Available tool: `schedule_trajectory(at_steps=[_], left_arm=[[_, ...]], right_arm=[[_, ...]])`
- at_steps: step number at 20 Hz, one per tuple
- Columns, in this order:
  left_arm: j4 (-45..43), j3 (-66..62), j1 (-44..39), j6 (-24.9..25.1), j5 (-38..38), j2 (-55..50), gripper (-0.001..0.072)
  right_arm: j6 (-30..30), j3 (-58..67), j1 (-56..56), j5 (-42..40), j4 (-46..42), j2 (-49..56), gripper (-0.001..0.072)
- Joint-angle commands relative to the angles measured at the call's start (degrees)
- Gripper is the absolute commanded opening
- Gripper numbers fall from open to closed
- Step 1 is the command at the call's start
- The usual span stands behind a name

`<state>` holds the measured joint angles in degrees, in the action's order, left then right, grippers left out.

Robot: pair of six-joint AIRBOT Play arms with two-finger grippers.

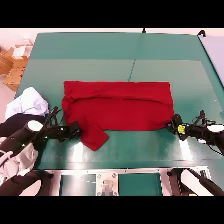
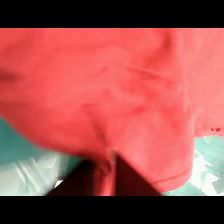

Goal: Fold the shirts.

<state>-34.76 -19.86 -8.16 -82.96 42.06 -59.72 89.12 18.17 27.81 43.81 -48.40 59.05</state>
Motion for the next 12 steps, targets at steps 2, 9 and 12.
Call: schedule_trajectory(at_steps=[2, 9, 12], left_arm=[[3.0, 0.0, -0.1, 4.2, 1.1, -1.4, 0.0028], [-11.5, -0.4, -0.1, -5.9, 14.8, 11.6, 0.0027], [-20.5, -5.8, -0.1, -12.7, 19.7, 15.7, 0.0027]], right_arm=[[-4.3, 0.3, 0.0, 1.7, 0.1, 0.2, 0.0019], [-3.6, 8.3, 3.9, 18.1, -10.2, 0.2, 0.0017], [-2.7, 12.3, 4.0, 22.7, -10.3, 0.2, 0.0017]])
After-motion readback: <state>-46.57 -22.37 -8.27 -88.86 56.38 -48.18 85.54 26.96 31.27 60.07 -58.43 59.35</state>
